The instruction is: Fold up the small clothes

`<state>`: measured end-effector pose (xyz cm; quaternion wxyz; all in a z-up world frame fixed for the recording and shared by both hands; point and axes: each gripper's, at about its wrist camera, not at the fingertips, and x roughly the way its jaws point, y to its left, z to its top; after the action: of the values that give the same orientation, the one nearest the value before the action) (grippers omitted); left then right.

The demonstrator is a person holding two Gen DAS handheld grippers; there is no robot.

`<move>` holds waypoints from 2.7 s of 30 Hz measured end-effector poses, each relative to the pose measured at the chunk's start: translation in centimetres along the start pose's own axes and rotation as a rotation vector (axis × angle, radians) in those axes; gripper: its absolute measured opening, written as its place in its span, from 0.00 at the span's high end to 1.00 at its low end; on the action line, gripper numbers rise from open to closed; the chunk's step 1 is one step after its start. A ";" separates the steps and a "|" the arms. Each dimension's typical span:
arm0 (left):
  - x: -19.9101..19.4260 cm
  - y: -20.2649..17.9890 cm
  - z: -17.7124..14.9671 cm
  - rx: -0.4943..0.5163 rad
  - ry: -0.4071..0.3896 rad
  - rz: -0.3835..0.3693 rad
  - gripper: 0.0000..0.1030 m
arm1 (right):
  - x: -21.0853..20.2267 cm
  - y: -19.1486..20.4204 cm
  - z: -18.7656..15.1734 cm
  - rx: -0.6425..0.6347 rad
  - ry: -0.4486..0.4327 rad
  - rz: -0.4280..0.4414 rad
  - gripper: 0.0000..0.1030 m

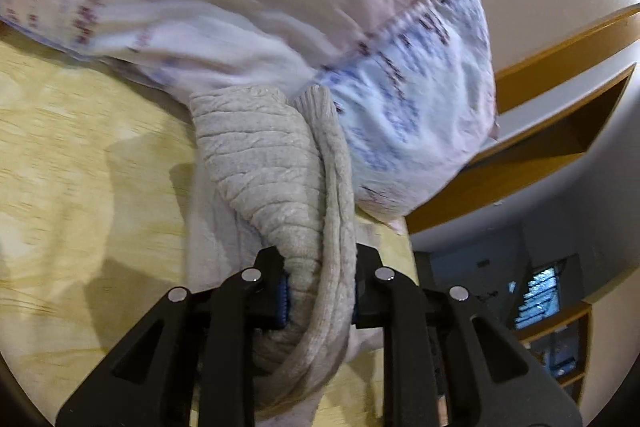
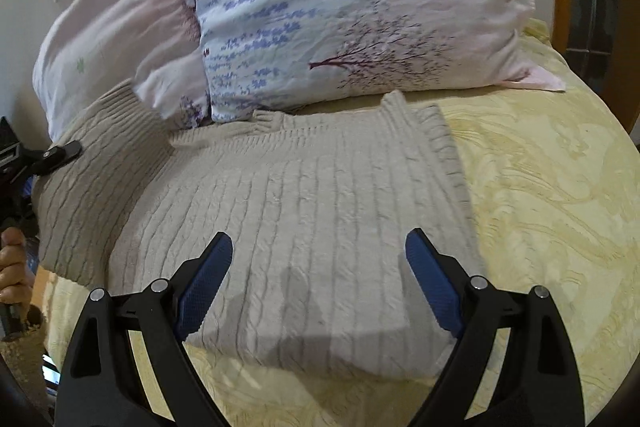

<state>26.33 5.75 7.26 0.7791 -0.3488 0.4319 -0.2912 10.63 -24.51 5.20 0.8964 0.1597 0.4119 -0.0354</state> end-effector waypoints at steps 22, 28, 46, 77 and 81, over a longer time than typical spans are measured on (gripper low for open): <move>14.2 -6.8 -6.8 0.021 0.261 -0.177 0.31 | -3.8 -7.6 1.3 0.251 -0.048 0.258 0.12; 8.1 -5.8 -5.0 0.151 0.100 0.004 0.18 | -2.2 -7.6 2.1 0.326 0.070 0.444 0.14; 9.5 -0.2 -5.9 0.190 0.177 0.285 0.14 | 4.9 -6.9 2.7 0.416 0.214 0.408 0.66; 10.8 -3.1 -9.3 0.323 0.232 0.239 0.12 | 0.9 -12.6 3.6 0.368 0.032 0.100 0.59; 10.0 -2.8 -9.8 0.305 0.224 0.229 0.13 | -2.1 -13.3 1.8 0.378 0.010 0.184 0.47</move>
<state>21.87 -6.32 0.99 0.7979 -0.1408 0.5036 -0.2998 8.00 -37.79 4.49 0.8478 0.3624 0.3861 -0.0293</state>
